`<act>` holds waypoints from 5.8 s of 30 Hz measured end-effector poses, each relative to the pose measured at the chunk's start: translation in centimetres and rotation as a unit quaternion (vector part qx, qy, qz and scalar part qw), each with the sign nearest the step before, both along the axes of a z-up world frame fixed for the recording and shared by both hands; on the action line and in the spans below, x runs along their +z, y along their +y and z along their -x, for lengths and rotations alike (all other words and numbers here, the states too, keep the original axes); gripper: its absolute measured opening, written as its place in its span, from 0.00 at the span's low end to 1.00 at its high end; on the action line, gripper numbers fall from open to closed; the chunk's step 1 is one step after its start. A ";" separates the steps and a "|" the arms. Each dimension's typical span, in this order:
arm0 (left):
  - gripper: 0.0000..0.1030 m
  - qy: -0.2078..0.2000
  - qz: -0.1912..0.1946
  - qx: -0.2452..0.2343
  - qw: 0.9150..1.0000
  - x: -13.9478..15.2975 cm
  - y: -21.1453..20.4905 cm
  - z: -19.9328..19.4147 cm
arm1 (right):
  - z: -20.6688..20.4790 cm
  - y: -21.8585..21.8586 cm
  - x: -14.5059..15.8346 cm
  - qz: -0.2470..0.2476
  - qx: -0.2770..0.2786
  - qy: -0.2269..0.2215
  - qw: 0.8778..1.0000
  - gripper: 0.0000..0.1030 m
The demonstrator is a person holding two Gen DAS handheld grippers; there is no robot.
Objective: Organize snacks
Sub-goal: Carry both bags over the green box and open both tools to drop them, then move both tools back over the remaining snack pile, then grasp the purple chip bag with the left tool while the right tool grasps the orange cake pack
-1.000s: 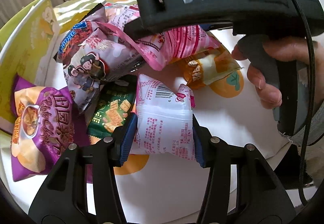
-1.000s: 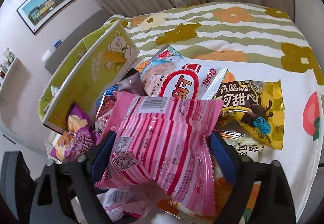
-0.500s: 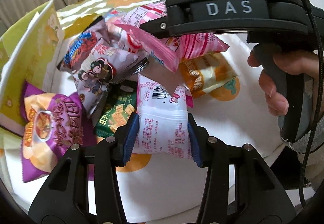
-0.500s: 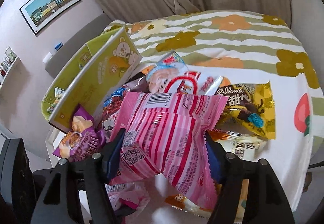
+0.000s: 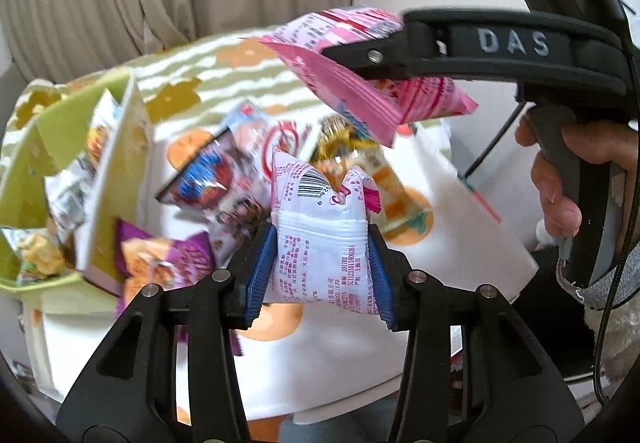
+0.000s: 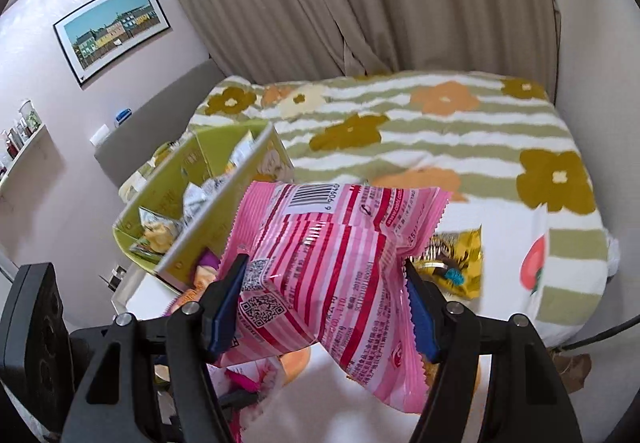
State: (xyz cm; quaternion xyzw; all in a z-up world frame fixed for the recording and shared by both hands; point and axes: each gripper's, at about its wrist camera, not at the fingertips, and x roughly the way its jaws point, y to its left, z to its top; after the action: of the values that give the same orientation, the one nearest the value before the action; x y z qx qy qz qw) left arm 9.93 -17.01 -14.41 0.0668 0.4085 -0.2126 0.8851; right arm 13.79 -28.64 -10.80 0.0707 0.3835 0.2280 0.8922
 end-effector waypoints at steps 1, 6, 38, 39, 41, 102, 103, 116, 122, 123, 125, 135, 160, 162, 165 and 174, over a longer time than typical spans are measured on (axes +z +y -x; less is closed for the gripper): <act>0.40 -0.007 0.003 0.005 1.000 0.7 0.5 0.1 | 0.2 0.1 0.7 0.001 0.000 -0.005 1.000 0.64; 0.40 -0.040 0.018 0.035 0.998 4.0 4.0 -1.1 | 0.6 2.0 4.0 0.005 0.007 -0.030 1.000 0.64; 0.64 -0.014 -0.042 0.073 0.996 3.6 30.5 -24.4 | -15.9 27.1 3.9 0.011 -0.017 0.012 1.000 0.64; 0.92 -0.016 -0.050 0.073 0.996 3.4 30.4 -24.7 | -16.2 27.1 3.7 0.011 -0.023 0.015 1.000 0.64; 1.00 -0.030 -0.049 0.072 0.996 3.2 30.8 -24.6 | -16.8 27.3 3.1 0.014 -0.031 0.024 0.999 0.64; 1.00 -0.058 0.013 0.127 0.990 8.9 20.0 -7.1 | -2.1 15.1 9.4 0.071 -0.078 -0.034 0.994 0.98; 1.00 -0.061 0.010 0.127 0.990 8.7 19.1 -6.5 | -1.6 14.1 9.2 0.069 -0.083 -0.034 0.994 0.98; 1.00 -0.065 0.003 0.184 0.981 4.7 12.6 0.6 | 3.8 3.6 5.8 0.083 -0.128 -0.036 0.988 0.98; 1.00 -0.027 0.007 0.229 0.973 0.0 12.4 1.5 | 4.8 1.3 1.8 0.091 -0.146 -0.031 0.985 0.98; 1.00 -0.019 0.010 0.234 0.972 -1.0 12.4 1.5 | 5.0 0.8 1.1 0.081 -0.148 -0.030 0.985 0.98; 1.00 -0.004 0.012 0.238 0.971 -2.7 12.6 1.2 | 5.0 0.3 -0.6 0.074 -0.156 -0.020 0.985 0.98; 1.00 0.046 0.079 0.231 0.969 -9.8 12.5 -1.3 | 3.2 0.2 -9.1 0.091 -0.158 0.054 0.982 0.98; 0.58 0.069 0.121 0.244 0.960 -12.2 13.3 -3.0 | -1.8 0.4 -12.8 0.145 -0.159 0.108 0.971 0.98; 0.57 0.070 0.119 0.241 0.961 -12.1 13.3 -2.8 | -2.3 0.2 -12.9 0.145 -0.162 0.110 0.970 0.95; 0.56 0.064 0.105 0.233 0.965 -12.0 13.1 -2.4 | -2.7 0.1 -13.6 0.150 -0.165 0.120 0.967 0.89; 0.55 0.046 0.078 0.213 0.973 -10.8 12.6 -1.5 | -3.0 0.4 -14.7 0.167 -0.173 0.127 0.962 0.74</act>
State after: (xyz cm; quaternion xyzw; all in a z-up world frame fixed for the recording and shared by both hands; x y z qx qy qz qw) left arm 11.40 -4.41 -25.18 -0.1007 0.4357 -0.0534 0.8929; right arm 16.74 -28.24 -25.52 0.0142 0.5079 -0.0083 0.8613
